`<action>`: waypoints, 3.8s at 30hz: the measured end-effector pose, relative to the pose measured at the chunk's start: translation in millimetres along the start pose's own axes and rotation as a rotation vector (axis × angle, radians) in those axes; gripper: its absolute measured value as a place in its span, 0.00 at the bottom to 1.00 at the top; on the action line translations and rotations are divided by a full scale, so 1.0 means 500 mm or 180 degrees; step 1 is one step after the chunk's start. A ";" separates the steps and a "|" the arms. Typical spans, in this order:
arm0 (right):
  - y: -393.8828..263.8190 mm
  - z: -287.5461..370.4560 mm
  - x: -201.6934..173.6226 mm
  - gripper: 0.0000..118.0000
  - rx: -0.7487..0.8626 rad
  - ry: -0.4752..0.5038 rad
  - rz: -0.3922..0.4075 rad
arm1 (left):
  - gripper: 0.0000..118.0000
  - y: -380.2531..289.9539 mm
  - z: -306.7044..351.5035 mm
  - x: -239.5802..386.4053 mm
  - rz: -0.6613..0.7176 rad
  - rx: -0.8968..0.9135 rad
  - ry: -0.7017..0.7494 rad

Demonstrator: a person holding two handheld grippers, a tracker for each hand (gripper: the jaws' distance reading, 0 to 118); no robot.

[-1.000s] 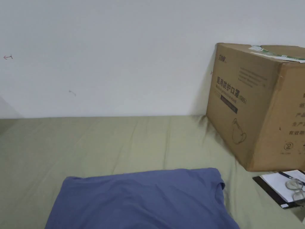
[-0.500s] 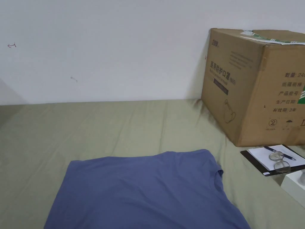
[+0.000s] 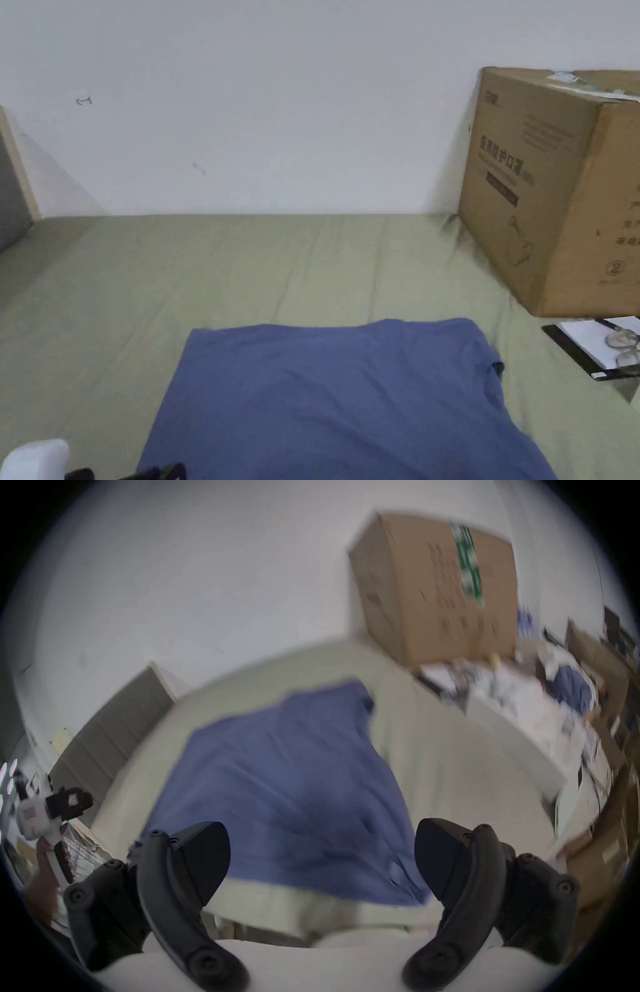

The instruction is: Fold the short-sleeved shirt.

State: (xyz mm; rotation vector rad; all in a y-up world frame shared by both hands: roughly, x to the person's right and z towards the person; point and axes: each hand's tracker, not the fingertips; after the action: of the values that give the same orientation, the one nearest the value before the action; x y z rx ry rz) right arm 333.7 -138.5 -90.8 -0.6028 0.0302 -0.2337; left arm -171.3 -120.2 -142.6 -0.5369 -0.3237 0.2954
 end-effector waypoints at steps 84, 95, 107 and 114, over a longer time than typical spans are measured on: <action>0.233 -0.364 0.187 0.06 -0.0802 -0.0328 -0.0410 | 0.02 0.171 -0.368 -0.208 0.0959 -0.0901 0.0633; 0.230 -0.632 0.217 0.44 -0.1109 -0.0687 -0.0789 | 0.35 0.158 -0.600 -0.273 0.1042 -0.1141 0.0964; 0.149 -0.322 0.118 0.83 -0.0023 -0.0124 -0.0563 | 0.80 0.080 -0.307 -0.123 0.0277 -0.0307 0.0508; 0.087 -0.157 -0.012 0.00 0.0322 0.0148 -0.0119 | 0.00 0.014 -0.145 -0.065 0.0099 -0.0159 0.0633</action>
State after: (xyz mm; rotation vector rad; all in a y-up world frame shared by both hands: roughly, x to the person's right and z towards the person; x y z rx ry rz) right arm 329.1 -146.4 -180.4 -0.4976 0.0516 -0.2839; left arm -174.8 -158.5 -212.1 -0.6157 -0.1305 0.2623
